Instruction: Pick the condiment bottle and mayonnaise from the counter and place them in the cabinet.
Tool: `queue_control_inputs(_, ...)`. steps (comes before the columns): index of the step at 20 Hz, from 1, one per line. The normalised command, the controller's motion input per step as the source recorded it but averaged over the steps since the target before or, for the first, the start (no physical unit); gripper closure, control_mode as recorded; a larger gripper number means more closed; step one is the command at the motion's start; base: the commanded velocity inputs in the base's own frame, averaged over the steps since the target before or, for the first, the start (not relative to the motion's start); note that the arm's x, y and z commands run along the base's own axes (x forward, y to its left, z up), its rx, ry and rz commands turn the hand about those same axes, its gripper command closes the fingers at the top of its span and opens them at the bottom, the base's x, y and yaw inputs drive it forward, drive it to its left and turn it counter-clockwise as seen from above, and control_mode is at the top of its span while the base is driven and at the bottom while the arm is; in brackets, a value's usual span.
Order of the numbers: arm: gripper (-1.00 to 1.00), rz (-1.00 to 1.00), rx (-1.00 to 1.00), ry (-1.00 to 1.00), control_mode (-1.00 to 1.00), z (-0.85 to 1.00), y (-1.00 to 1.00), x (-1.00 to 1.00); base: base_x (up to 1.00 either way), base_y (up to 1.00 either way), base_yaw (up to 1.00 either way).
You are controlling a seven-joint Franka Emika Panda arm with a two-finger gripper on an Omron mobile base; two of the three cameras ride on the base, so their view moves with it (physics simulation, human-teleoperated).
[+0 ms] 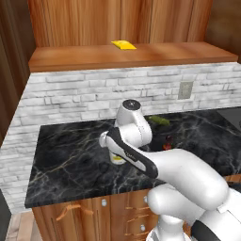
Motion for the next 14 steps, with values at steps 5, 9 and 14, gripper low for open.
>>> queue_control_inputs(5,1.00,0.00,0.00,-0.08,-1.00,0.97,-0.11,-0.30,0.00,0.00,0.00)
queue_control_inputs(9,1.00,0.00,0.00,-0.12,-1.00,0.97,-0.22,-0.37,0.00,0.00,0.00)
queue_control_inputs(14,1.00,0.00,0.00,-0.09,-1.00,0.97,-0.28,-0.38,0.00,0.00,0.00)
